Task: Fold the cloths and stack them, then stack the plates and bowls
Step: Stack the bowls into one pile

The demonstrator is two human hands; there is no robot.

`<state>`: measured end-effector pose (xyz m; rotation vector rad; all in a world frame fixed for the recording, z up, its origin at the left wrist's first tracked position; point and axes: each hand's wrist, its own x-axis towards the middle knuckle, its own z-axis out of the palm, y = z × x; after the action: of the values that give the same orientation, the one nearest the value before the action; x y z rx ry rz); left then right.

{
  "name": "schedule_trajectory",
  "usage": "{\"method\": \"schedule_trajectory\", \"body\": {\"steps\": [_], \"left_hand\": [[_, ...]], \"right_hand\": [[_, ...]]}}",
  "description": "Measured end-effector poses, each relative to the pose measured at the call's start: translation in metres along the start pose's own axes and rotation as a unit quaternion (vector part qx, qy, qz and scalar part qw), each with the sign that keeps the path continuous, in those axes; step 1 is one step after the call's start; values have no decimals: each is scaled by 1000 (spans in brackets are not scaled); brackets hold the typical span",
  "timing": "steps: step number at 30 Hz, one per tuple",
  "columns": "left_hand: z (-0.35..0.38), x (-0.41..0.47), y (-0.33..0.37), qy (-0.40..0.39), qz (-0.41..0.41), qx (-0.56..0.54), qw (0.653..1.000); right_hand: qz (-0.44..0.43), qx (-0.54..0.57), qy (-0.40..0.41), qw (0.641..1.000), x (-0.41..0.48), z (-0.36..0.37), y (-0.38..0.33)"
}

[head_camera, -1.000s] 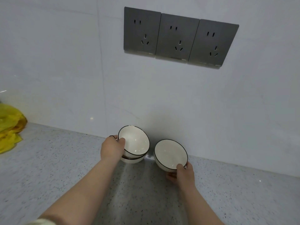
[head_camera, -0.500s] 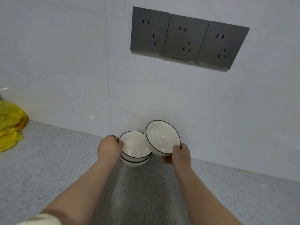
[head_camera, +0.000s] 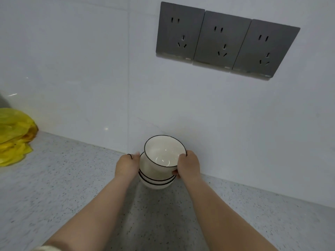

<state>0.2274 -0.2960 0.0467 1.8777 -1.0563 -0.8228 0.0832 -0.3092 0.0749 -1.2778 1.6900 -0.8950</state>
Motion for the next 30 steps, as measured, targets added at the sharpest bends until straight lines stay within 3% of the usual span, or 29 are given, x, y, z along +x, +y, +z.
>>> {"method": "schedule_trajectory", "body": {"steps": [7, 14, 19, 21, 23, 26, 30], "left_hand": [[12, -23, 11, -58, -31, -209, 976], [19, -7, 4, -70, -64, -188, 978], [20, -10, 3, -55, -41, -188, 980], [19, -13, 6, -55, -63, -223, 971], [16, -19, 9, -68, -72, -293, 951], [12, -22, 5, -87, -75, -367, 923], [17, -19, -7, -128, -77, -354, 923]], "right_hand": [[-20, -70, -17, 997, -2, 10, 8], [-17, -128, -3, 992, 0, 13, 14], [-24, -141, 4, 990, 2, 15, 21], [-34, -86, -6, 996, 5, 19, 24], [-21, 41, -27, 999, 3, 22, 26], [43, 208, -85, 973, -2, 25, 35], [63, 265, -141, 952, -1, 27, 49]]}}
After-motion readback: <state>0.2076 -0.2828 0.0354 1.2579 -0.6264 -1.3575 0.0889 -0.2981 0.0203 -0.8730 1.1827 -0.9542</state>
